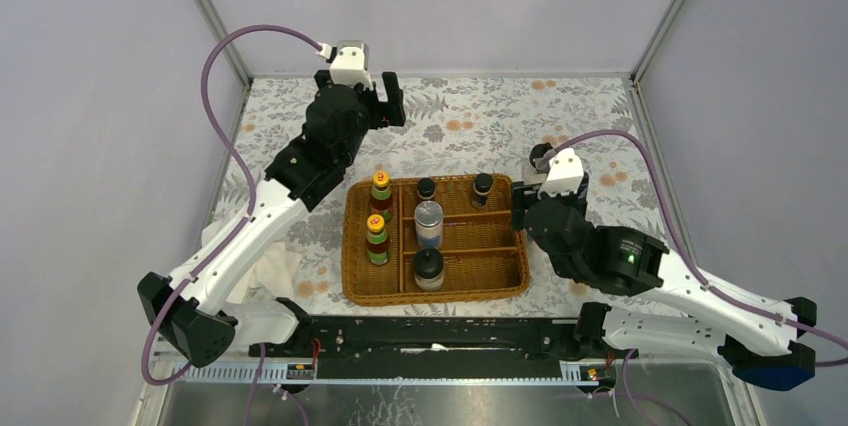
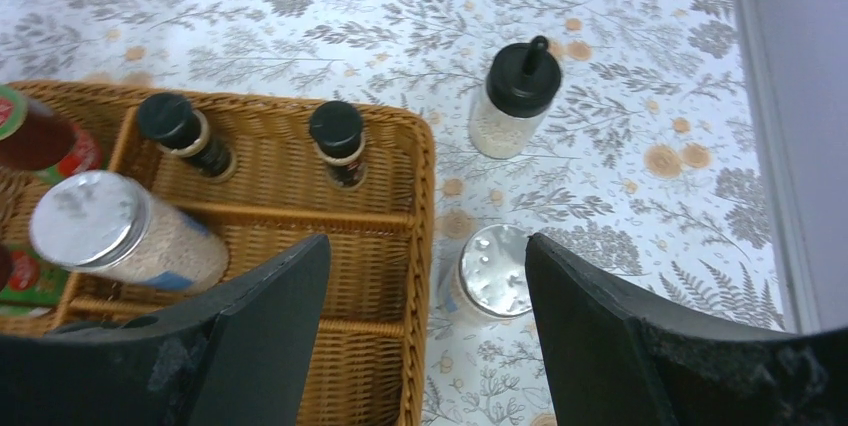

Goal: Organize the condiment bottles
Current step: Pick up the bottle from the center of the board.

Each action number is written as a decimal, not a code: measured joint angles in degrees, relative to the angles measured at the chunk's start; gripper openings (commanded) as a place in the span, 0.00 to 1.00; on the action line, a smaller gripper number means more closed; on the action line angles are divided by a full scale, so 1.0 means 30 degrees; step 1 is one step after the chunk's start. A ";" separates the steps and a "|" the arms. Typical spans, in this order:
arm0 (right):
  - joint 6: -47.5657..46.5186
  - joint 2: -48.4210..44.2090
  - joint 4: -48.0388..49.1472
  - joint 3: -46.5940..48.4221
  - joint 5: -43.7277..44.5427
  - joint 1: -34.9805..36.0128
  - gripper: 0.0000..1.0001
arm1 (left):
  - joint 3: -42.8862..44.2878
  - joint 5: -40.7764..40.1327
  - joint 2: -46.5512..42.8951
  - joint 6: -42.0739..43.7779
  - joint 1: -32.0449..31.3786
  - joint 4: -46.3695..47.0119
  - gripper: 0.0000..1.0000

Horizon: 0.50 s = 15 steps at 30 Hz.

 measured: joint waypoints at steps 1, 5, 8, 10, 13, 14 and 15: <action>-0.0022 0.0066 -0.0007 0.0015 -0.0015 -0.0364 0.78 | -0.0036 0.0022 0.0000 -0.0007 0.0000 0.0007 0.94; -0.0444 0.0947 -0.0189 0.0758 -0.0168 -0.1800 0.78 | -0.0124 0.0117 0.0000 -0.0015 0.0000 0.0007 0.94; -0.1086 0.2331 -0.0226 0.2492 -0.0641 -0.3293 0.78 | -0.0211 0.0284 0.0000 -0.0066 0.0000 0.0007 0.94; -0.1552 0.3147 -0.0095 0.3614 -0.1107 -0.4342 0.78 | -0.0321 0.0357 -0.0007 -0.0102 0.0000 0.0007 0.94; -0.2361 0.4437 0.0182 0.5377 -0.1967 -0.6324 0.77 | -0.0605 0.0444 -0.0109 -0.0153 0.0000 0.0007 0.94; -0.2710 0.5034 0.0240 0.6200 -0.2608 -0.7380 0.77 | -0.0692 0.0459 -0.0153 -0.0160 0.0000 0.0007 0.94; -0.2871 0.5384 0.0299 0.6652 -0.2922 -0.7919 0.77 | -0.0758 0.0459 -0.0219 -0.0160 0.0000 0.0007 0.94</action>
